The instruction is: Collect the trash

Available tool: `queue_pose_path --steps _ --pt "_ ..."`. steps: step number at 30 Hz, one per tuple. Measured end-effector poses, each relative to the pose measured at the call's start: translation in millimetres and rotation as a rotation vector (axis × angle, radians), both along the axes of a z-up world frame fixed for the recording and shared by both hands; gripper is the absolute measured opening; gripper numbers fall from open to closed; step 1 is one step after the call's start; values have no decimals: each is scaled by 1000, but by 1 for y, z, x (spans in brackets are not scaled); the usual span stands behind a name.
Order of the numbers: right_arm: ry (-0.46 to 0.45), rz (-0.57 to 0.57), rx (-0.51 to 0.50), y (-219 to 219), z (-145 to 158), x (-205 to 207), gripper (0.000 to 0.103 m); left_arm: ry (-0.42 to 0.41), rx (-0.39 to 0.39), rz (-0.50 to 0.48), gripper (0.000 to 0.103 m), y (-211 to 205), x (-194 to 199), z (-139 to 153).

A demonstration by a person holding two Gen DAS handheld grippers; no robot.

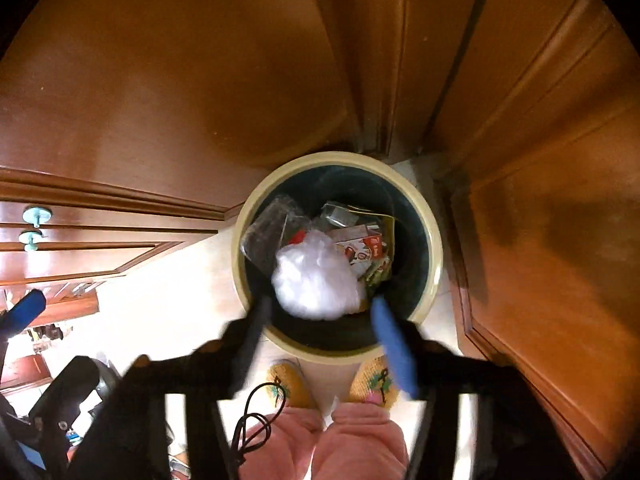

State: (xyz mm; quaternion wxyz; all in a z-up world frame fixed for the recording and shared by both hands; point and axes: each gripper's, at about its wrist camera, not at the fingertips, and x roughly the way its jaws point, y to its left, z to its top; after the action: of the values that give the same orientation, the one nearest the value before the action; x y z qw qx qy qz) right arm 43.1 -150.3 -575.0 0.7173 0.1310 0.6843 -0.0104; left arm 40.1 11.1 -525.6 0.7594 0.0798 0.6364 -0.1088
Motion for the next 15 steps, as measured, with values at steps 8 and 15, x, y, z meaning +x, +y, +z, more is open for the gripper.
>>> queue_pose_path --steps 8,15 --pt "-26 -22 29 4 26 -8 68 26 -20 0 102 3 -2 16" --pt "-54 -43 52 8 87 -29 68 49 -32 -7 102 8 -16 65"
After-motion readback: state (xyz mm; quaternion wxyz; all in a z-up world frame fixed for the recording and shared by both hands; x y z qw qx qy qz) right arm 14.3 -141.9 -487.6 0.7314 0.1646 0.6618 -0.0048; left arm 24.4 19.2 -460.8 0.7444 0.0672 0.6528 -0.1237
